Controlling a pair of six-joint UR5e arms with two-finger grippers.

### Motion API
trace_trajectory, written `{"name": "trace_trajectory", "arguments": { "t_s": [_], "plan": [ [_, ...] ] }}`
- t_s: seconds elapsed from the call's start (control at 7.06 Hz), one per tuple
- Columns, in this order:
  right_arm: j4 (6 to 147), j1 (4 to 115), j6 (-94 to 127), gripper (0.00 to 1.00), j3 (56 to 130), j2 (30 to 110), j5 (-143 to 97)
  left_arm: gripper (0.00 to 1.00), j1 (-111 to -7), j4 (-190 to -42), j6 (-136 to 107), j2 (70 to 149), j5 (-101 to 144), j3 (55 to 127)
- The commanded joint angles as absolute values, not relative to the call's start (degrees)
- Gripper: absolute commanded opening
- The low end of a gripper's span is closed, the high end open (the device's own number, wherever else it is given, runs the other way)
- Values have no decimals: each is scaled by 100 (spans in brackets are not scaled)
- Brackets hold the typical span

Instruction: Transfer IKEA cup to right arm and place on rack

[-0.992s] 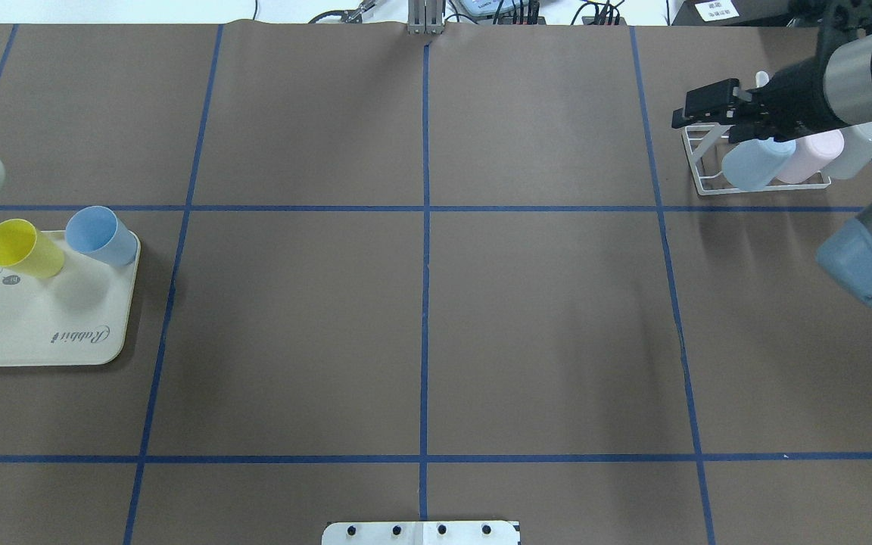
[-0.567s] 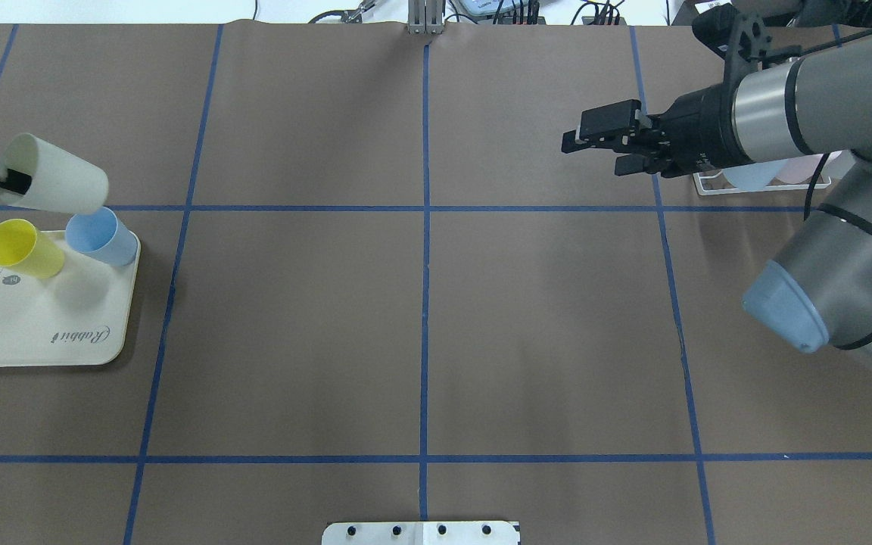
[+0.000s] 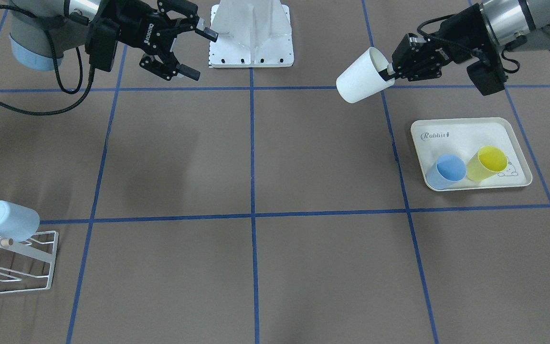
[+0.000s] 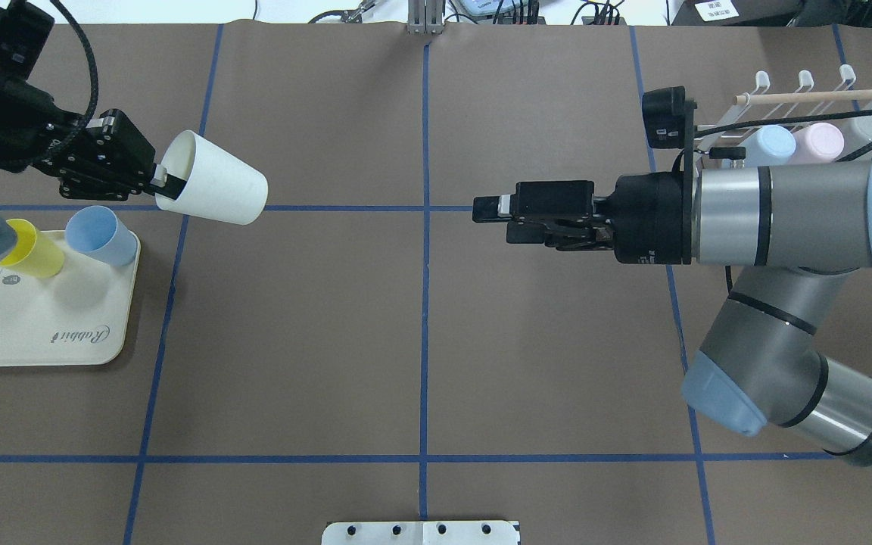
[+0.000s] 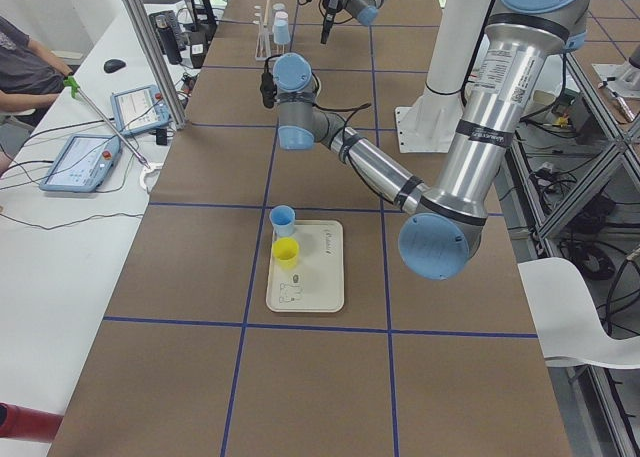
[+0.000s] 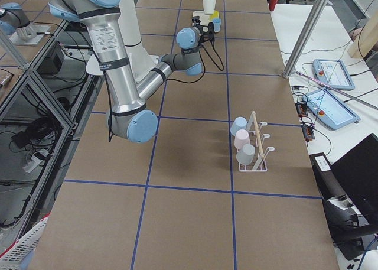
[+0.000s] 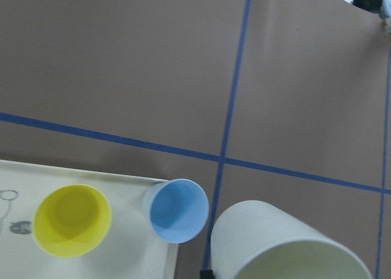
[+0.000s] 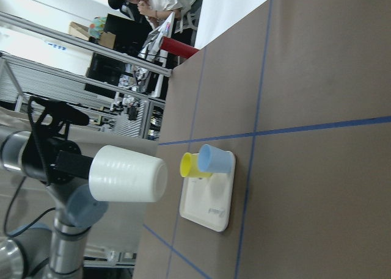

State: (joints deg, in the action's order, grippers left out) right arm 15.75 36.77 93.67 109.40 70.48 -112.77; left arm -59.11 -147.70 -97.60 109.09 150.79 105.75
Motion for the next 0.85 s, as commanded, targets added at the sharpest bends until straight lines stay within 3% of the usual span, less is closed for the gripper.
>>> {"name": "trace_trajectory", "arguments": {
  "t_s": [0.0,0.71],
  "plan": [
    [976,3253,9632,98,10960,6927,-10794,0,-5452,-16391,-11898,11065,14289,10538],
    [730,3252,10318,98,11004,6548,-10731,0,-4003,-18823,-14974,11161,11782,10468]
  ]
}}
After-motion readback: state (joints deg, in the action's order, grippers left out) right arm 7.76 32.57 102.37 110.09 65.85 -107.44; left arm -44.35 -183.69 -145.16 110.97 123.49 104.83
